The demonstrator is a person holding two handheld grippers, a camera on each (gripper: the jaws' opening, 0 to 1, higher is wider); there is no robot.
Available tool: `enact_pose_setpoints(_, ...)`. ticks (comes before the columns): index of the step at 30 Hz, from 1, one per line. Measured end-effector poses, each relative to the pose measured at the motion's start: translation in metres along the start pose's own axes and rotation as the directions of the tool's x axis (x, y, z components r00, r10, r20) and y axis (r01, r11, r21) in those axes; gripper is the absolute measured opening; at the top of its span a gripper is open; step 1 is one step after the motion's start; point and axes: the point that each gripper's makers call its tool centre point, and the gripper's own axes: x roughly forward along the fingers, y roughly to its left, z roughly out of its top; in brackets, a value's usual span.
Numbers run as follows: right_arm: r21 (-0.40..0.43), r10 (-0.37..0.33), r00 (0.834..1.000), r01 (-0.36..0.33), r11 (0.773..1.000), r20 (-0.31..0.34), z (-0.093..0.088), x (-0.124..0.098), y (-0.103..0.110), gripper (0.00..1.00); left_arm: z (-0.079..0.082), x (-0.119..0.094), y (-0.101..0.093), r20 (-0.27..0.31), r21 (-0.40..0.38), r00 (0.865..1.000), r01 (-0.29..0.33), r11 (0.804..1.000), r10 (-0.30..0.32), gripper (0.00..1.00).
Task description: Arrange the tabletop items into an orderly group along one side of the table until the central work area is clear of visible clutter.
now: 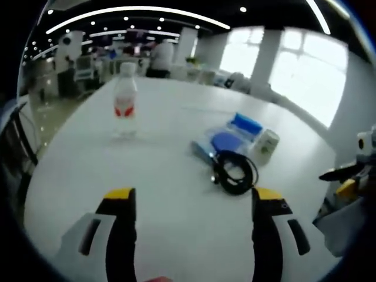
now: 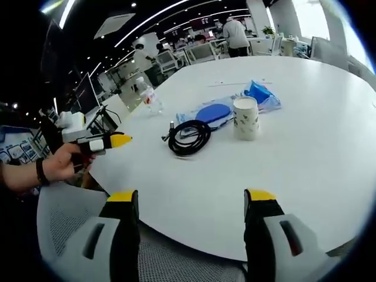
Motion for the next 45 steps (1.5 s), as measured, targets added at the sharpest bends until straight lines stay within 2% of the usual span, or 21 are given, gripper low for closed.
enact_pose_setpoints(2,-0.011,0.0,1.0,0.0,1.0,-0.011,0.0,0.002,0.0,0.71,-0.001,-0.001,-0.001,-0.002,0.001,1.0,-0.002,1.0,0.002,0.78)
enact_pose_setpoints(5,-0.082,-0.007,0.999,0.004,0.997,-0.041,0.001,0.005,-0.004,0.68,0.0,0.0,-0.003,0.001,0.015,1.0,0.003,1.0,-0.004,0.77)
enact_pose_setpoints(9,-0.137,-0.03,0.999,0.025,0.99,-0.032,0.012,0.008,-0.014,0.68,0.0,-0.001,0.0,0.002,0.003,1.0,0.001,1.0,-0.001,0.77)
enact_pose_setpoints(17,-0.15,-0.076,0.997,0.074,0.986,-0.012,0.032,0.02,-0.042,0.67,0.003,-0.004,0.002,0.017,-0.012,1.0,-0.002,1.0,0.002,0.76)
enact_pose_setpoints(27,-0.16,-0.119,0.993,0.122,0.98,0.026,0.068,0.044,-0.069,0.68,0.003,-0.009,0.004,0.024,-0.021,1.0,-0.003,1.0,0.004,0.76)
enact_pose_setpoints(39,-0.194,-0.135,0.991,0.137,0.971,0.027,0.097,0.087,-0.087,0.68,0.003,-0.01,0.005,0.02,-0.018,1.0,-0.008,1.0,0.009,0.75)
enact_pose_setpoints(45,-0.214,-0.136,0.991,0.136,0.967,0.012,0.103,0.1,-0.093,0.67,0.002,-0.01,0.005,0.012,0.002,1.0,-0.013,1.0,0.013,0.75)
